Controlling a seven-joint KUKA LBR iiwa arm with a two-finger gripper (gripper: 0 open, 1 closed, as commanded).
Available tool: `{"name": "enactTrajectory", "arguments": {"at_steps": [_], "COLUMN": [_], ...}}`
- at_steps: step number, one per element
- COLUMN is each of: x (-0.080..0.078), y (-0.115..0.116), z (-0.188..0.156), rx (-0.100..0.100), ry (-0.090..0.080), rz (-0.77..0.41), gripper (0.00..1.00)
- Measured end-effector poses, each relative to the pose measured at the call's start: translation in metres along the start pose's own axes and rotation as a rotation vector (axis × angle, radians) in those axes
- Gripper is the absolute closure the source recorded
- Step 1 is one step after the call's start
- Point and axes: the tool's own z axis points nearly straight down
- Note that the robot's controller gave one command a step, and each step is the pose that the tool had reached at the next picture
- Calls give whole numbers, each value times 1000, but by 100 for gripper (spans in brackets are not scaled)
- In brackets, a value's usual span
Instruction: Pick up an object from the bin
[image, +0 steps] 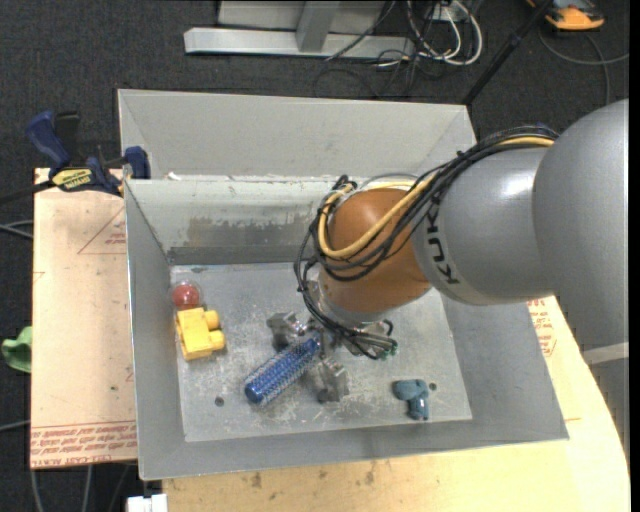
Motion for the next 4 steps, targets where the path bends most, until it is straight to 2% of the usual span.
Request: {"name": "enactTrajectory", "arguments": {"at_steps": [1, 2, 3, 4], "x": [-1, -1, -2, -3], "y": [1, 0, 1, 2], "z": [0, 0, -41, -66], "rx": [0, 0, 3, 2], "ry": [-2, -2, -6, -5], "rz": [3, 3, 5, 7], "gripper": [0, 100, 100, 100]}}
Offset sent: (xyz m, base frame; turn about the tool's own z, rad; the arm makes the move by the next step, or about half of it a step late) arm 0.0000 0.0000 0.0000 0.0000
